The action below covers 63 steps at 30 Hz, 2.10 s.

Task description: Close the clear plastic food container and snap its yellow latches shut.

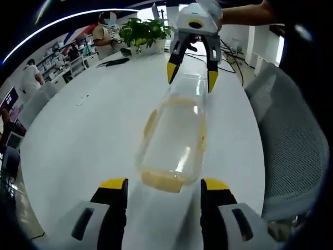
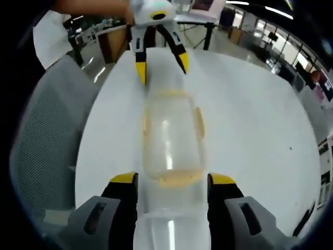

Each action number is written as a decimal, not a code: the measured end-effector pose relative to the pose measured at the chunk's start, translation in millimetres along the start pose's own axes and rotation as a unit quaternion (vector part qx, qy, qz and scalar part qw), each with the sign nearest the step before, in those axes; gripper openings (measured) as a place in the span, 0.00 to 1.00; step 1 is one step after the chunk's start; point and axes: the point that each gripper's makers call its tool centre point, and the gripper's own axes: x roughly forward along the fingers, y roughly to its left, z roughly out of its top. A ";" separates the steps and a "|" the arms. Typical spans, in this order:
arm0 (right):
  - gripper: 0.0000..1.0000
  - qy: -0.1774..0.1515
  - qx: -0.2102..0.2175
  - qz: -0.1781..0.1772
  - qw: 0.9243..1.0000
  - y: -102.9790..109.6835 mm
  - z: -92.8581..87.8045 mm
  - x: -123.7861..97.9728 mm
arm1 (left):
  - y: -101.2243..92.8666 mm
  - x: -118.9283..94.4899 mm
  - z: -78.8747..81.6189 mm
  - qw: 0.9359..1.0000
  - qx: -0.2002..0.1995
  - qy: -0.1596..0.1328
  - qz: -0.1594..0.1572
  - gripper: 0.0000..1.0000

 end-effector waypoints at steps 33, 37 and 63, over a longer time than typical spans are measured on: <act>0.44 0.088 -0.054 0.020 0.994 -9.2 -21.5 35.4 | 5.4 25.7 -13.7 0.998 0.041 0.020 -0.047 0.45; 0.44 0.095 -0.050 0.018 0.994 -13.1 -24.9 38.3 | 5.7 27.5 -15.1 0.998 0.042 0.022 -0.049 0.45; 0.40 0.074 -0.040 0.037 0.996 -6.8 -24.2 43.5 | -5.3 37.1 -17.7 0.991 0.078 0.036 -0.098 0.43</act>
